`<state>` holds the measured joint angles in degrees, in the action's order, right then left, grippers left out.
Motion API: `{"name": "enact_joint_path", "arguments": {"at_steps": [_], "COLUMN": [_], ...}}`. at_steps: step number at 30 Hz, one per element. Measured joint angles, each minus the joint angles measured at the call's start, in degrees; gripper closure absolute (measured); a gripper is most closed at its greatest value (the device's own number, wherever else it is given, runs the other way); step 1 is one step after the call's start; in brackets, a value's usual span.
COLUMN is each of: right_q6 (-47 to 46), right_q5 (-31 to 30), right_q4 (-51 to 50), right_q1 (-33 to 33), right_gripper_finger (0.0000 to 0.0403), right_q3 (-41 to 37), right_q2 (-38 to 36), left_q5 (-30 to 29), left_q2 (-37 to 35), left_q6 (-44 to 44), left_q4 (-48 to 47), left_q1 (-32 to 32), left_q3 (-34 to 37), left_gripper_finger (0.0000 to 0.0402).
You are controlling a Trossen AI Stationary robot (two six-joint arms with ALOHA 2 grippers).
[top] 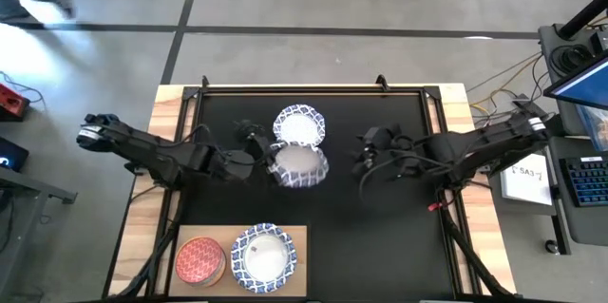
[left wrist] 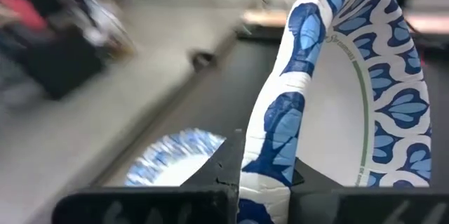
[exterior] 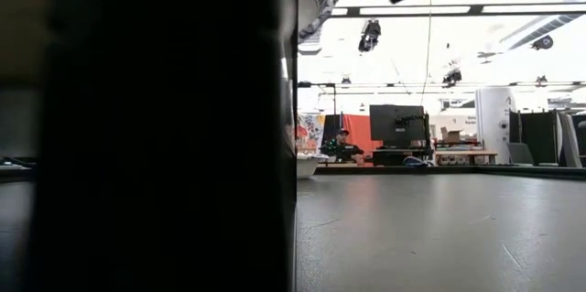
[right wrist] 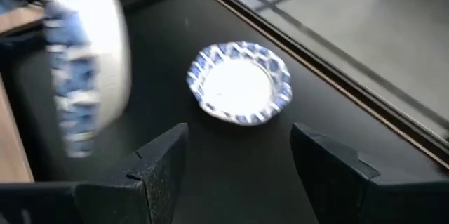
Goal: Place and stack bowls onto a shelf
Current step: Stack the white patterned bowl on top of the white patterned bowl on the shelf
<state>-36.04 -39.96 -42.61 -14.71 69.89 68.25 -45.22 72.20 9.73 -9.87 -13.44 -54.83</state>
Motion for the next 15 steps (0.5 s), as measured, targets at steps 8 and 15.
{"name": "enact_joint_path", "arguments": {"at_steps": [8,15], "right_q6": [-4.52,-7.0], "right_q5": [-0.06,1.53], "right_q4": [-10.91,-11.4], "right_q1": [-0.29,-0.29], "right_gripper_finger": [0.016,0.016], "right_q3": [-1.07,-6.73], "right_q2": [-6.52,-11.13], "left_q5": [22.75,36.18], "left_q2": [-0.24,-0.37], "left_q6": [8.06,16.28], "left_q4": [-25.34,-43.52], "left_q1": [-0.09,-2.35], "left_q3": [-10.52,-18.33], "left_gripper_finger": [0.0398,0.0398]}}
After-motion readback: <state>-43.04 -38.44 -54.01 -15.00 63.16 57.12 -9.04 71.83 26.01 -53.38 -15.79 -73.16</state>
